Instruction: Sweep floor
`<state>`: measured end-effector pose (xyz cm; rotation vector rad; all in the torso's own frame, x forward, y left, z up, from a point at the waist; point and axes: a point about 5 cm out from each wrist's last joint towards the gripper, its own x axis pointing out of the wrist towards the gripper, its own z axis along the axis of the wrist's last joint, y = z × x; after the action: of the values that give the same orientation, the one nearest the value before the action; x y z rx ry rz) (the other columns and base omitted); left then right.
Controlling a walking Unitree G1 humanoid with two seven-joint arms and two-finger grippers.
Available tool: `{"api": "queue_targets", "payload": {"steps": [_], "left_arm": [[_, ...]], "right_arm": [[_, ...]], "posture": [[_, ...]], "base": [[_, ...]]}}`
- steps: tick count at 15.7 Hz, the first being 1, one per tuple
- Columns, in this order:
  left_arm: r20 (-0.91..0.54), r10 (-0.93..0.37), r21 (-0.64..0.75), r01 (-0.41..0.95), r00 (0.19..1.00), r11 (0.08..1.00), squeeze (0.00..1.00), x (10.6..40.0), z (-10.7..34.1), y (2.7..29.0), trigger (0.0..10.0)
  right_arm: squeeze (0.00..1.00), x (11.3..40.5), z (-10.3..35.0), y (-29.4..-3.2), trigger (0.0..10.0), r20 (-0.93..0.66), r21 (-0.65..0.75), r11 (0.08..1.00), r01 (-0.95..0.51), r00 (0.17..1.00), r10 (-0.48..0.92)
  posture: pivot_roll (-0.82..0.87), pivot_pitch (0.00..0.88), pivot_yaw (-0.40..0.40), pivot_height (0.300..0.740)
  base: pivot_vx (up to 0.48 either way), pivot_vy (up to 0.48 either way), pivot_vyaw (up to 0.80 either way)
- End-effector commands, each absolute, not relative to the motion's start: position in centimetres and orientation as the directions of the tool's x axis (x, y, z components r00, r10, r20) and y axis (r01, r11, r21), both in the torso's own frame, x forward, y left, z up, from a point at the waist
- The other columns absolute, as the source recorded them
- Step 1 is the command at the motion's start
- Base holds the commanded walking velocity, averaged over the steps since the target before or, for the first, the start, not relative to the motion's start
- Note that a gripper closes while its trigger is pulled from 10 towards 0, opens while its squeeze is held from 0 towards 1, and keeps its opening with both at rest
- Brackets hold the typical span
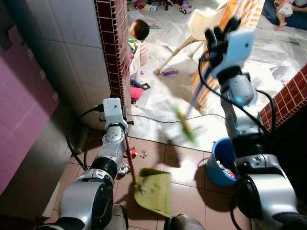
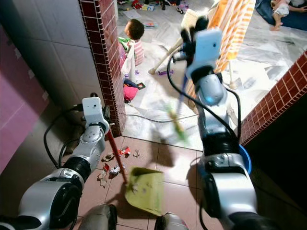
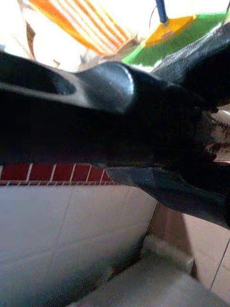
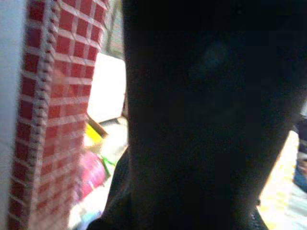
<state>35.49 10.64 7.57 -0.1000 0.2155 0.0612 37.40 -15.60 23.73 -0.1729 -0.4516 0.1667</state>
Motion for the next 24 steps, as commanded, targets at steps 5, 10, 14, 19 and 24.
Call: {"api": "queue_targets", "payload": {"steps": [5, 10, 14, 19, 24], "left_arm": [[-0.067, -0.123, -0.142, 0.112, 0.990, 0.983, 0.00, 35.7, 9.8, 10.1, 10.0], [0.041, -0.088, -0.140, 0.093, 0.995, 0.986, 0.00, 34.5, 11.8, 13.5, 10.0], [0.030, -0.111, -0.114, 0.113, 0.993, 0.987, 0.00, 33.6, 11.4, 13.4, 10.0], [0.032, -0.173, -0.116, 0.175, 0.984, 0.978, 0.00, 33.4, 12.1, 12.3, 10.0], [0.015, -0.172, -0.121, 0.173, 0.985, 0.978, 0.00, 33.5, 12.3, 12.6, 10.0]], "right_arm": [[0.00, 35.9, 17.7, -16.0, 10.0, 0.290, -0.125, 0.989, -0.079, 0.950, 0.113], [0.00, 35.0, 16.5, -14.8, 10.0, 0.287, -0.210, 0.978, -0.014, 0.955, 0.075], [0.00, 35.0, 16.2, -13.2, 10.0, 0.257, -0.030, 0.999, -0.038, 0.965, 0.044], [0.00, 34.9, 15.8, -13.3, 10.0, 0.230, 0.011, 0.999, -0.036, 0.973, 0.033], [0.00, 35.0, 15.7, -13.3, 10.0, 0.216, 0.027, 0.999, -0.030, 0.976, 0.023]], "posture": [[-0.06, 0.023, -0.016, 0.740], [-0.05, 0.023, -0.003, 0.740], [-0.03, 0.004, -0.001, 0.740], [-0.04, 0.000, 0.004, 0.740], [-0.04, 0.000, 0.006, 0.740]], "base": [[0.000, 0.000, 0.00], [0.000, 0.000, 0.00], [0.000, 0.000, 0.00], [0.000, 0.000, -0.48], [-0.290, 0.000, -0.56]]}}
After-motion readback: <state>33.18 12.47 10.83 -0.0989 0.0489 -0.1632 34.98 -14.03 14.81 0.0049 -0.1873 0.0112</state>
